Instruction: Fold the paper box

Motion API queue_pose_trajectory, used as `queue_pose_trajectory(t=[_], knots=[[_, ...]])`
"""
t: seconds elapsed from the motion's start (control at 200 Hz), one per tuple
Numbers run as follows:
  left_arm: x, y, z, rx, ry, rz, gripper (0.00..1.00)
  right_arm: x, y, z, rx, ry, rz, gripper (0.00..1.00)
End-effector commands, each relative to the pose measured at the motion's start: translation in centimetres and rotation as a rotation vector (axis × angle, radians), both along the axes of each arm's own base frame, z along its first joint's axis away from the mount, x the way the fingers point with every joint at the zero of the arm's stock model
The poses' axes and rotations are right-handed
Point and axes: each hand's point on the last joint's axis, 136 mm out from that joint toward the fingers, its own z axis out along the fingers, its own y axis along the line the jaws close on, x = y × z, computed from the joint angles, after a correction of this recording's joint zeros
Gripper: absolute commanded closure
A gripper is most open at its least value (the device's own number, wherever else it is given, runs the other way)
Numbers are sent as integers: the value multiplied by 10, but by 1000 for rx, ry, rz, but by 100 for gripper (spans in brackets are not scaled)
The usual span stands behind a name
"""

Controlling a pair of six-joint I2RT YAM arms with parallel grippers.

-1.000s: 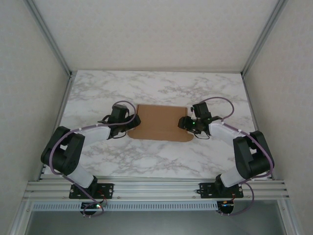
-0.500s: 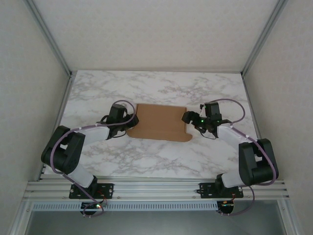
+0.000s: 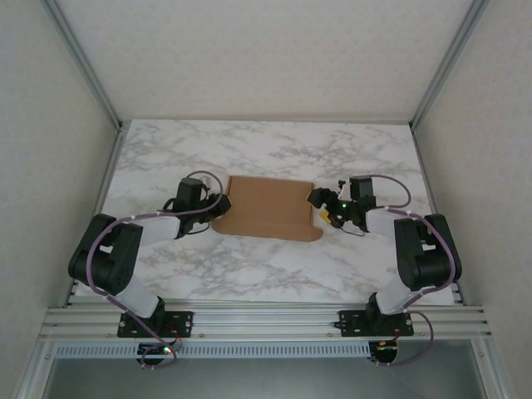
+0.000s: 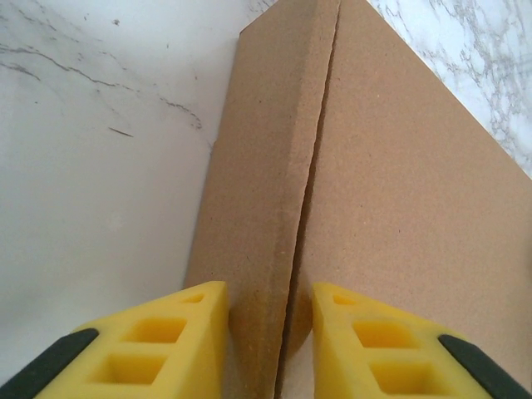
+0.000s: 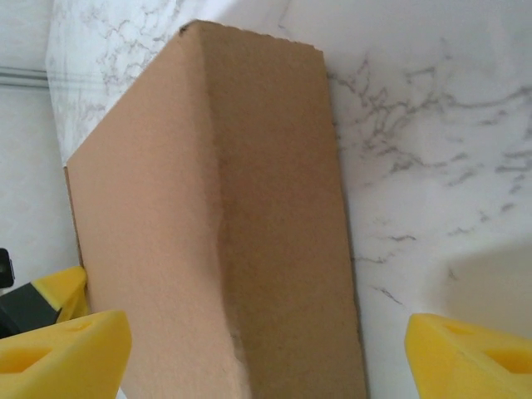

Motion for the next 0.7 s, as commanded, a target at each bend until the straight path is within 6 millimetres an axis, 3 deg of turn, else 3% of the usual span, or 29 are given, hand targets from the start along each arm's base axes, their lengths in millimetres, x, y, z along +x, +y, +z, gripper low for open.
queue_pose_trajectory(t=[0.0, 0.195, 0.31, 0.36, 0.446, 0.481, 0.536, 0.561, 0.596, 0.621, 0.696], knots=[[-34, 27, -48, 117, 192, 41, 69, -4, -6, 11, -40, -54, 7, 14], [-27, 30, -37, 162, 183, 48, 67, -20, -19, 22, -308, -66, 35, 17], [-25, 29, -36, 206, 188, 43, 66, -33, -14, 59, -595, -224, 139, 23], [-24, 29, -36, 231, 187, 38, 65, -40, 0, 73, -646, -286, 215, 34], [-21, 30, -36, 263, 187, 42, 65, -54, 31, 90, -606, -331, 365, 72], [-21, 28, -36, 267, 186, 39, 65, -62, 45, 91, -588, -333, 439, 77], [-20, 28, -35, 273, 185, 37, 65, -72, 64, 93, -605, -351, 547, 72], [-20, 27, -33, 277, 181, 34, 65, -73, 68, 92, -649, -365, 578, 61], [-20, 27, -33, 286, 180, 31, 65, -71, 72, 89, -741, -391, 620, 39], [-19, 27, -32, 294, 177, 29, 65, -68, 75, 89, -795, -416, 650, 30], [-19, 26, -32, 317, 175, 17, 65, -60, 86, 89, -901, -468, 724, 21]])
